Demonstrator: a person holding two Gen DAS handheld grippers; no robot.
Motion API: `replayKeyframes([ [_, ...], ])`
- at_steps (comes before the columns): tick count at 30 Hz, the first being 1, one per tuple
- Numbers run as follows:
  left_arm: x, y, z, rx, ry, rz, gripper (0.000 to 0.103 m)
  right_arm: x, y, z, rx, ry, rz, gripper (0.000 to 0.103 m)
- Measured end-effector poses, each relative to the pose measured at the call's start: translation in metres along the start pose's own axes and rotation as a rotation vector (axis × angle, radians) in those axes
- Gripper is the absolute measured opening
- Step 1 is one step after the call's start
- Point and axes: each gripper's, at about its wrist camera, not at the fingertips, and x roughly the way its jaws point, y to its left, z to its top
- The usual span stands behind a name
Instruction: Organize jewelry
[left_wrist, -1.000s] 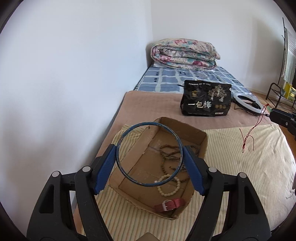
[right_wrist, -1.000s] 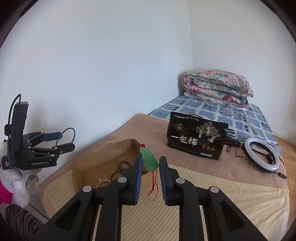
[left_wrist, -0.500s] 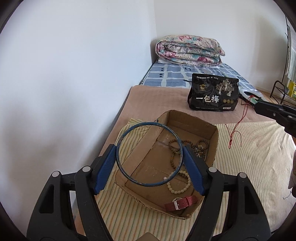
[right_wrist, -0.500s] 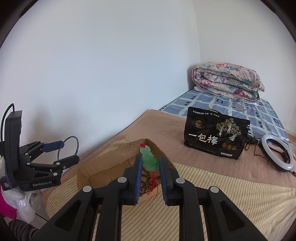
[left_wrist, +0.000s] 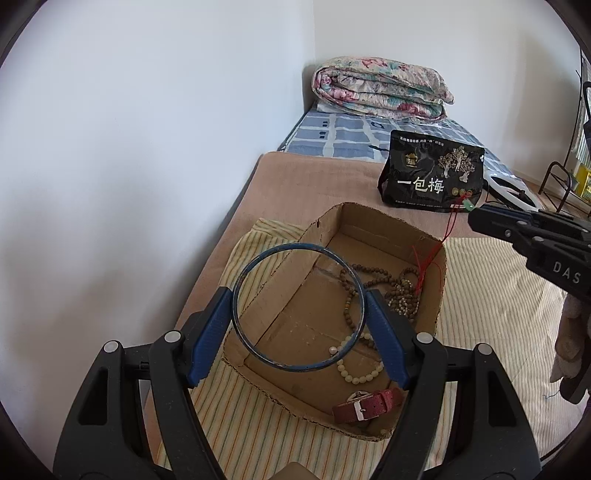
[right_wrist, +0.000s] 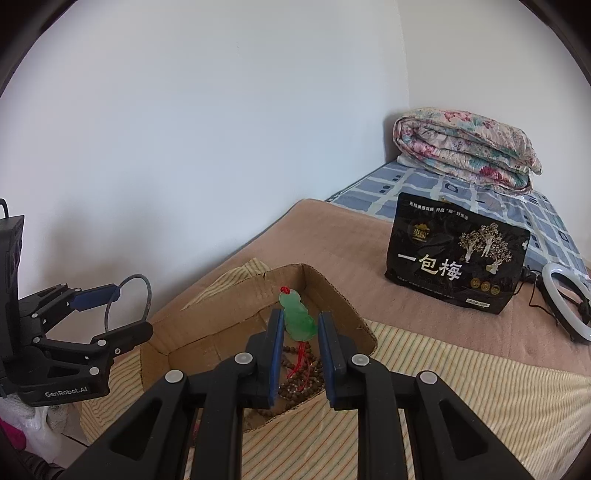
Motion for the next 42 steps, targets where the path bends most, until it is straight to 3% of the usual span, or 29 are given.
replayKeyframes([
  [7,0.009,0.005,0.0,-0.024,0.01,-0.03,0.074,0.014,0.001,-0.003,0.002,0.027,0.004,0.018],
  [9,0.009,0.005,0.0,-0.026,0.007,-0.034,0.074,0.016,0.002,-0.003,-0.001,0.027,-0.001,0.025],
  [16,0.016,0.004,-0.001,-0.027,0.036,-0.054,0.075,0.014,0.004,-0.003,0.0,0.025,-0.04,0.064],
  [20,0.019,0.0,-0.001,-0.016,0.051,-0.05,0.078,0.012,0.003,-0.004,0.009,0.021,-0.054,0.072],
  [32,0.014,-0.002,0.0,-0.023,0.042,-0.049,0.078,-0.002,-0.001,-0.003,0.012,0.007,-0.066,0.073],
  [42,-0.018,-0.009,0.009,-0.007,-0.027,-0.027,0.078,-0.03,0.002,0.0,0.007,-0.028,-0.072,0.075],
])
